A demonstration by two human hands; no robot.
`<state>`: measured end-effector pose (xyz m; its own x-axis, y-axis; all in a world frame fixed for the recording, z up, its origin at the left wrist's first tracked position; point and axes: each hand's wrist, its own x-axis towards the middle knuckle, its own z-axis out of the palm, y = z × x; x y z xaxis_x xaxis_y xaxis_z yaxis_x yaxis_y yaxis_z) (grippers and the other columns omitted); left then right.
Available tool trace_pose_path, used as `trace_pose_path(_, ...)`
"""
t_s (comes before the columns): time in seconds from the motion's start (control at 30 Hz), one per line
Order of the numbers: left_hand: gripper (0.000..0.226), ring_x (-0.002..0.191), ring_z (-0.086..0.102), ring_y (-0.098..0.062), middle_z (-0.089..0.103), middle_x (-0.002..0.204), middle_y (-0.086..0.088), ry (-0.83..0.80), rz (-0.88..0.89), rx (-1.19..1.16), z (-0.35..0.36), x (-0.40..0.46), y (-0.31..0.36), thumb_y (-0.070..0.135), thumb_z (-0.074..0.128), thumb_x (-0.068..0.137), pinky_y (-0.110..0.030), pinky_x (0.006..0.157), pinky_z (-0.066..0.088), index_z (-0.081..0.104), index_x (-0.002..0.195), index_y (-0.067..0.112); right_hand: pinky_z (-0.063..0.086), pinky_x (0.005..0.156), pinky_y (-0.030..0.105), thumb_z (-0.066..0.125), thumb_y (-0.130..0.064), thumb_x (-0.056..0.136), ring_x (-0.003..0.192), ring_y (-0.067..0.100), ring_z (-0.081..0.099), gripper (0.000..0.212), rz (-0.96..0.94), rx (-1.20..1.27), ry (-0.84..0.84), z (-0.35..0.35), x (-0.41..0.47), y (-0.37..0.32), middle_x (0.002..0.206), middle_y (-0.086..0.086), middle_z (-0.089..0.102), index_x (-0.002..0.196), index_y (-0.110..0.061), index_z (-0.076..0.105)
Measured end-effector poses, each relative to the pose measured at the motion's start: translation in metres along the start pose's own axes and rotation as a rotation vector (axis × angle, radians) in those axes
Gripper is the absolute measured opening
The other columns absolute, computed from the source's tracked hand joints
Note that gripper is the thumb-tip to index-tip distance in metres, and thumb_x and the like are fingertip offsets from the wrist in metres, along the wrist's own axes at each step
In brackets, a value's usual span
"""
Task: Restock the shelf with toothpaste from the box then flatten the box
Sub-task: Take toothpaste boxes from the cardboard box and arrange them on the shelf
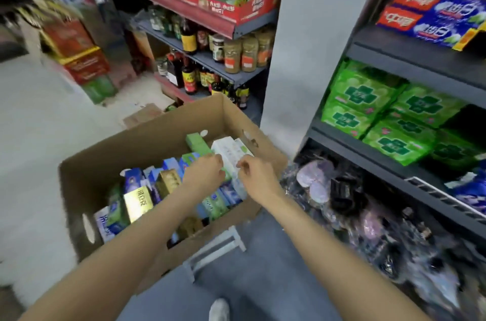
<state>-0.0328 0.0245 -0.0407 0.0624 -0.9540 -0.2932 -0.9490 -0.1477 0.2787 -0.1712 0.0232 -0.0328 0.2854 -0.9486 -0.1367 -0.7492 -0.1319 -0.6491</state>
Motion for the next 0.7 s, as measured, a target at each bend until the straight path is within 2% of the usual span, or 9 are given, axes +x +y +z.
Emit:
trace_pose_path(0.07,0.036,0.122,0.046,-0.034,0.049,0.127,-0.016,-0.067,0.037,0.175,0.002,0.013,-0.028,0.008,0.044,0.090,-0.042,0.094,0.042,0.048,0.126,0.006,0.046,0.086,0.035,0.048,-0.013,0.093,0.108,0.030,0.055,0.028,0.047,-0.080,-0.109,0.023,0.020,-0.006,0.118,0.014,0.058,0.119,-0.007,0.057)
trace_pose_path(0.17,0.048,0.130,0.036,-0.028,0.036,0.144,-0.006,-0.099,0.173,0.404,0.000,0.035,-0.063,0.009,0.046,0.092,-0.041,0.100,0.037,0.037,0.139,0.013,0.044,0.093,0.038,0.048,-0.017,0.095,0.116,0.032,0.051,0.035,0.099,-0.166,-0.211,0.046,0.046,-0.003,0.131,0.018,0.048,0.128,-0.005,0.049)
trace_pose_path(0.27,0.058,0.139,0.027,-0.024,0.026,0.154,-0.002,-0.234,0.331,0.402,-0.001,0.055,-0.086,0.032,0.053,0.094,-0.041,0.109,0.030,0.030,0.146,0.019,0.039,0.098,0.038,0.047,-0.016,0.096,0.122,0.035,0.046,0.040,0.153,-0.208,-0.288,0.061,0.069,0.001,0.135,0.020,0.044,0.133,-0.002,0.042)
trace_pose_path(0.37,0.075,0.143,0.020,-0.020,0.029,0.152,0.004,-0.367,0.417,0.398,0.006,0.067,-0.098,0.053,0.063,0.082,-0.048,0.116,0.018,0.031,0.145,0.029,0.039,0.099,0.037,0.045,-0.010,0.095,0.121,0.035,0.046,0.037,0.151,-0.307,-0.271,0.075,0.089,0.002,0.131,0.020,0.051,0.131,-0.002,0.046)
trace_pose_path(0.47,0.066,0.140,0.024,-0.023,0.036,0.143,-0.001,-0.353,0.468,0.453,0.013,0.074,-0.103,0.042,0.068,0.081,-0.053,0.116,0.014,0.039,0.140,0.030,0.040,0.090,0.035,0.045,-0.011,0.094,0.120,0.030,0.044,0.030,0.118,-0.547,-0.194,0.085,0.097,-0.004,0.124,0.015,0.054,0.122,-0.006,0.053)
trace_pose_path(0.53,0.059,0.136,0.028,-0.025,0.040,0.137,-0.004,-0.320,0.462,0.444,0.010,0.076,-0.105,0.033,0.068,0.083,-0.051,0.116,0.013,0.043,0.136,0.027,0.038,0.091,0.035,0.051,-0.018,0.093,0.122,0.027,0.040,0.029,0.061,-0.687,-0.205,0.093,0.097,-0.005,0.124,0.011,0.052,0.119,-0.009,0.056)
trace_pose_path(0.6,0.055,0.136,0.026,-0.026,0.039,0.137,-0.005,-0.291,0.411,0.375,0.005,0.078,-0.113,0.025,0.069,0.083,-0.051,0.116,0.009,0.046,0.133,0.025,0.037,0.094,0.036,0.057,-0.020,0.090,0.121,0.027,0.042,0.032,0.044,-0.746,-0.198,0.099,0.095,-0.003,0.125,0.010,0.051,0.119,-0.009,0.055)
trace_pose_path(0.7,0.050,0.136,0.026,-0.027,0.040,0.132,-0.008,-0.176,0.304,0.254,-0.006,0.081,-0.134,0.018,0.069,0.083,-0.055,0.115,0.004,0.048,0.129,0.022,0.035,0.092,0.036,0.060,-0.019,0.088,0.112,0.025,0.054,0.027,0.111,-0.742,-0.151,0.104,0.094,-0.005,0.118,0.008,0.060,0.113,-0.010,0.056)
